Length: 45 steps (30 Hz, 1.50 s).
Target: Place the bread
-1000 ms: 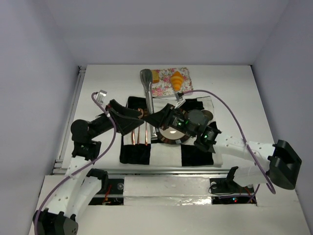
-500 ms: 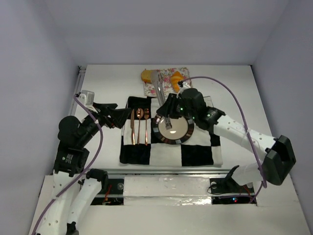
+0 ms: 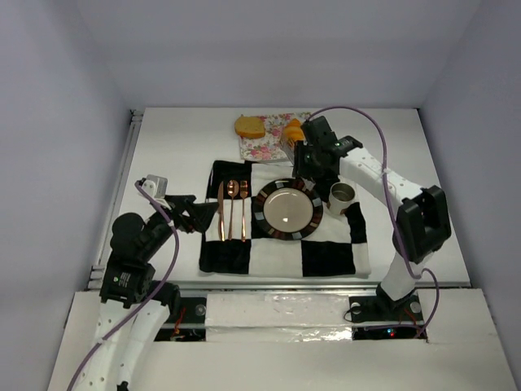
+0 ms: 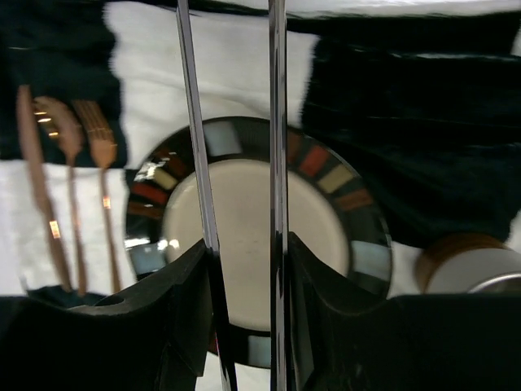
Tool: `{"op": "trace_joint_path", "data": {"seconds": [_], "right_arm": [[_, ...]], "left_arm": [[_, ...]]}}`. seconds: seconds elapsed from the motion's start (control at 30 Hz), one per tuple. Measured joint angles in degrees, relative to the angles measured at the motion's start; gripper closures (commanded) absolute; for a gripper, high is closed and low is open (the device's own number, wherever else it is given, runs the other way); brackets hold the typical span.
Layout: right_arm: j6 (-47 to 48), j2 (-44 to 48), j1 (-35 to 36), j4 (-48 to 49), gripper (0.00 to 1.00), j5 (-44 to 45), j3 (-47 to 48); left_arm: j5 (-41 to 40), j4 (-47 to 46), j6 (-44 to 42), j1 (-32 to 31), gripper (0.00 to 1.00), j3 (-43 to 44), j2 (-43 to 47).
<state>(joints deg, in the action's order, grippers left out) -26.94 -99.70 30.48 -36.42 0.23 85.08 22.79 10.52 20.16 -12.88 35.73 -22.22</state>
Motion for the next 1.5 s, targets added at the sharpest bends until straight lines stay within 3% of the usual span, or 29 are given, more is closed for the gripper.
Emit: {"op": "trace_joint_path", "data": {"seconds": [0.2,0.47,1.0,1.2,1.23,1.33,1.5], "right_arm": [[1.9,-4.07,-1.92,-5.53,0.57,3.76,4.13],[3.02,-7.8,-4.7,-8.76,0.47,6.71,11.91],[5.64,-20.06,-7.58,-13.57,0.43,6.99,25.77],[6.21,-20.96,-8.11,-13.66,0.54,5.29,25.75],[6.21,-20.98,-8.2,-13.57,0.61,5.22,25.66],[6.25,-20.85,-8.31,-12.63,0.7,4.94,24.94],[6.16,-17.59,-8.39,-10.62,0.71,4.11,20.37]], "left_arm": [[0.07,-1.31,0.04,-0.72,0.19,-0.59,0.66],[0.09,-1.77,0.04,-1.73,0.19,-0.68,1.44],[0.09,-2.08,0.02,-2.08,0.2,-0.9,1.44],[0.09,-2.12,0.02,-2.08,0.2,-0.9,1.44],[0.09,-2.12,0.02,-2.08,0.2,-0.9,1.44],[0.09,-2.12,0.04,-2.08,0.2,-0.9,1.44],[0.09,-2.12,0.04,-2.08,0.21,-0.9,1.44]]}}
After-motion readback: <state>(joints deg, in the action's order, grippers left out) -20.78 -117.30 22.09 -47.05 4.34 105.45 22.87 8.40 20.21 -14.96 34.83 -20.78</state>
